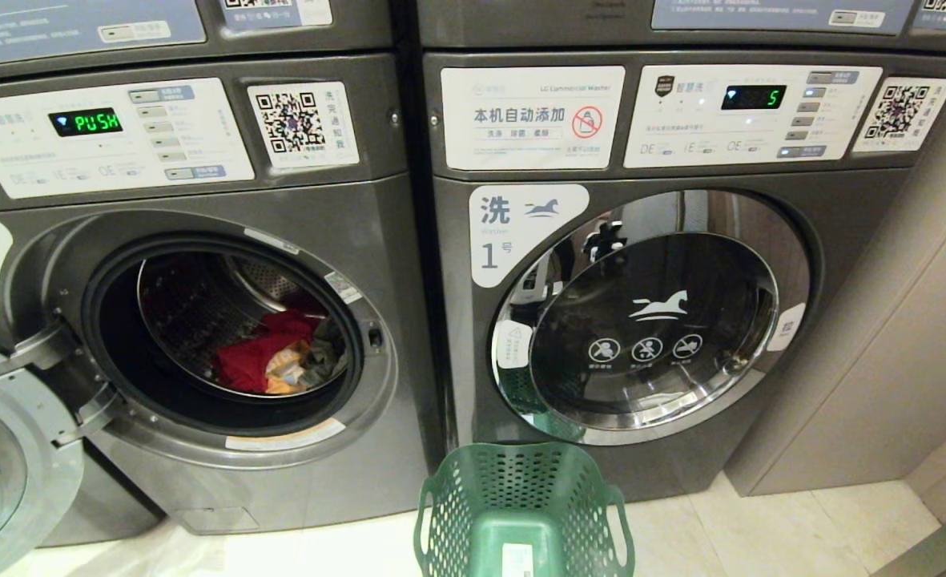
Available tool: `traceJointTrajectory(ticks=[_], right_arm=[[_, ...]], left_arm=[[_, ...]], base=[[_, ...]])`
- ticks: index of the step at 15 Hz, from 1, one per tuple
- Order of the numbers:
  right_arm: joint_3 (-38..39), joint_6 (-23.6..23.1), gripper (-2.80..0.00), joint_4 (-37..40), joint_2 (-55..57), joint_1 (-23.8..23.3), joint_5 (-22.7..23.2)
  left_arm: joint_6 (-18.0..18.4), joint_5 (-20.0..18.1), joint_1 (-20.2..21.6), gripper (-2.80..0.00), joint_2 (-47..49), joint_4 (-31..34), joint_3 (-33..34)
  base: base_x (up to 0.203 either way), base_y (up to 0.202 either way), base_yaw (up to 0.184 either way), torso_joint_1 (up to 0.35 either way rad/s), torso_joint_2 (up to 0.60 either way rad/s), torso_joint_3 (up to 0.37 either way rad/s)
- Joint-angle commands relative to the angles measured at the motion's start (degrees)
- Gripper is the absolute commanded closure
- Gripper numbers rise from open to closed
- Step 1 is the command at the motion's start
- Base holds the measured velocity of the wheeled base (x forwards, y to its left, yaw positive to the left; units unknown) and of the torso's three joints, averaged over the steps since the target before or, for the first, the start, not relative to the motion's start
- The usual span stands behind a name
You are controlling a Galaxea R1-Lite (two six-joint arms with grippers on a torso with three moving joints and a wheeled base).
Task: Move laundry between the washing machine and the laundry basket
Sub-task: Pick a cloth and place it into the basket
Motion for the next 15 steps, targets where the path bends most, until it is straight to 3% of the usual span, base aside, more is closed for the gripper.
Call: traceJointTrajectory(ticks=[1,9,15], right_arm=[[0.0,-0.02,0.0,-0.01,0.05,0.0,-0.02],[0.0,-0.28,0.0,-0.01,0.05,0.0,0.07],[0.0,-0.72,0.0,-0.01,0.05,0.0,0.15]], left_arm=[[-0.08,0.01,0.0,0.0,-0.14,-0.16,0.62],[-0.17,0.01,0.06,0.0,-0.14,-0.1,0.53],[-0.17,0.01,0.0,0.0,-0.14,-0.07,0.53]], base=[[0.0,0.0,0.0,0.0,0.0,0.0],[0.001,0.015,0.0,0.001,0.0,0.0],[0.0,0.186,-0.001,0.002,0.01,0.001]])
